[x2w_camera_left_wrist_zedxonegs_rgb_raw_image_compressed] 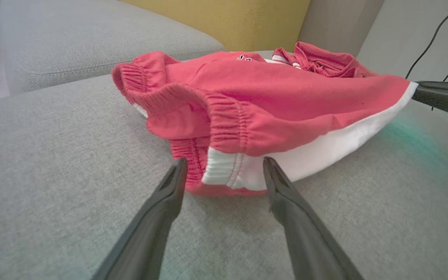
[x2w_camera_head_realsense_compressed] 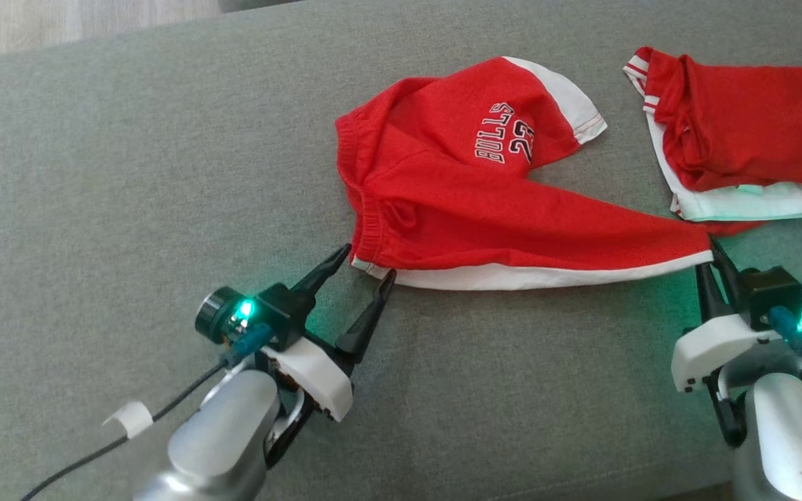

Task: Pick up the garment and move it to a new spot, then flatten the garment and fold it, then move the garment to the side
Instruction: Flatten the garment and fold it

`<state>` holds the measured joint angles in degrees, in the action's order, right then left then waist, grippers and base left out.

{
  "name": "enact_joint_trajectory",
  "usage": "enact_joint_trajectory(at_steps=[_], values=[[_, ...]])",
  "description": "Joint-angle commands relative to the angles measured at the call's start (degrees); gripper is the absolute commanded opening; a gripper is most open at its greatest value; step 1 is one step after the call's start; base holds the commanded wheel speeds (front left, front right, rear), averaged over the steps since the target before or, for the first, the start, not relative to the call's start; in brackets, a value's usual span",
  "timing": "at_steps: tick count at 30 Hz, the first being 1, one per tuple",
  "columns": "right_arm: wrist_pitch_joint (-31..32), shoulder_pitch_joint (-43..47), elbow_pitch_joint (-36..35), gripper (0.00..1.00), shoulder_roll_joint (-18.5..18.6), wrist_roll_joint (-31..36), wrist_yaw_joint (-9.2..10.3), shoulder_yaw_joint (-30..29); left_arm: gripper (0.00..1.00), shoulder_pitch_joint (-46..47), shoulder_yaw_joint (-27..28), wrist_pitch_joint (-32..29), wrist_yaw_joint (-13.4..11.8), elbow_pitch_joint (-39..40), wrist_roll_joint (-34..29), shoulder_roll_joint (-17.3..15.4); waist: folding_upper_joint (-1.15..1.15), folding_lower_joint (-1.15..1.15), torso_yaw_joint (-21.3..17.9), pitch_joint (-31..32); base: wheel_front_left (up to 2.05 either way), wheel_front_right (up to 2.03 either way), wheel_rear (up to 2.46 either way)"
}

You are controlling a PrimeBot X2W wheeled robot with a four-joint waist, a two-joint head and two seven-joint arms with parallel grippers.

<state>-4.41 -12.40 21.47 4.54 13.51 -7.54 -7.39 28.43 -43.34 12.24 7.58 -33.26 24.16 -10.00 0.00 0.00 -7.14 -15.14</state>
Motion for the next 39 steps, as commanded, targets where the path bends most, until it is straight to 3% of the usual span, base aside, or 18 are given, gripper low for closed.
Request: enact_joint_trajectory(at_steps=[1, 3, 4, 5, 6, 17, 22, 32, 39], values=[[-0.8, -1.7, -1.2, 0.00, 0.4, -0.3, 0.05, 1.5, 1.00, 2.5, 1.2, 0.7, -0.1, 1.1, 0.3, -1.1, 0.00, 0.00, 0.0, -0.1, 0.00, 0.00, 0.00], [-0.9, -2.0, -0.9, 0.00, 0.4, -0.3, 0.05, 1.7, 0.96, 2.9, 0.6, 1.1, -0.1, 0.7, 0.9, -1.3, 0.00, 0.00, -0.1, 0.0, 0.00, 0.00, 0.00], [-1.0, -2.0, -0.8, 0.00, 0.3, -0.2, 0.05, 1.7, 0.74, 3.1, 0.2, 1.2, -0.1, 0.6, 1.1, -1.3, 0.00, 0.00, -0.1, 0.0, 0.00, 0.00, 0.00], [-1.1, -2.0, -0.7, 0.00, 0.3, -0.2, 0.05, 1.8, 0.25, 3.2, -0.1, 1.4, -0.1, 0.5, 1.3, -1.4, 0.00, 0.00, -0.1, 0.1, 0.00, 0.00, 0.00], [-1.1, -2.0, -0.5, 0.00, 0.3, -0.2, 0.05, 1.8, 0.00, 3.4, -0.5, 1.5, -0.1, 0.5, 1.5, -1.4, 0.00, 0.00, -0.1, 0.1, 0.00, 0.00, 0.00], [-3.1, -3.2, -1.7, 0.00, 2.1, -0.6, 0.05, 2.8, 0.00, 3.7, 0.4, 2.6, -0.1, 4.1, 2.2, -3.2, 0.00, 0.00, 0.9, 3.7, 0.00, 0.00, 0.00], [-3.4, -6.1, -4.8, 0.00, 4.3, -2.8, 0.05, 5.1, 0.00, 5.8, 2.3, 2.6, -0.3, 8.9, 2.0, -5.8, 0.00, 0.00, 1.4, 5.7, 0.00, 0.00, 0.00], [0.9, -21.3, -11.6, 0.00, 11.6, -9.0, 0.05, 14.4, 0.00, 18.4, 7.1, -5.6, -0.3, 18.6, 3.2, -13.1, 0.00, 0.00, 1.8, 9.5, 0.00, 0.00, 0.00], [1.6, -30.6, -12.1, 0.00, 12.3, -11.7, 0.05, 18.2, 0.00, 24.6, 10.5, -9.4, -1.6, 20.8, 4.2, -15.3, 0.00, 0.00, 1.8, 12.2, 0.00, 0.00, 0.00]])
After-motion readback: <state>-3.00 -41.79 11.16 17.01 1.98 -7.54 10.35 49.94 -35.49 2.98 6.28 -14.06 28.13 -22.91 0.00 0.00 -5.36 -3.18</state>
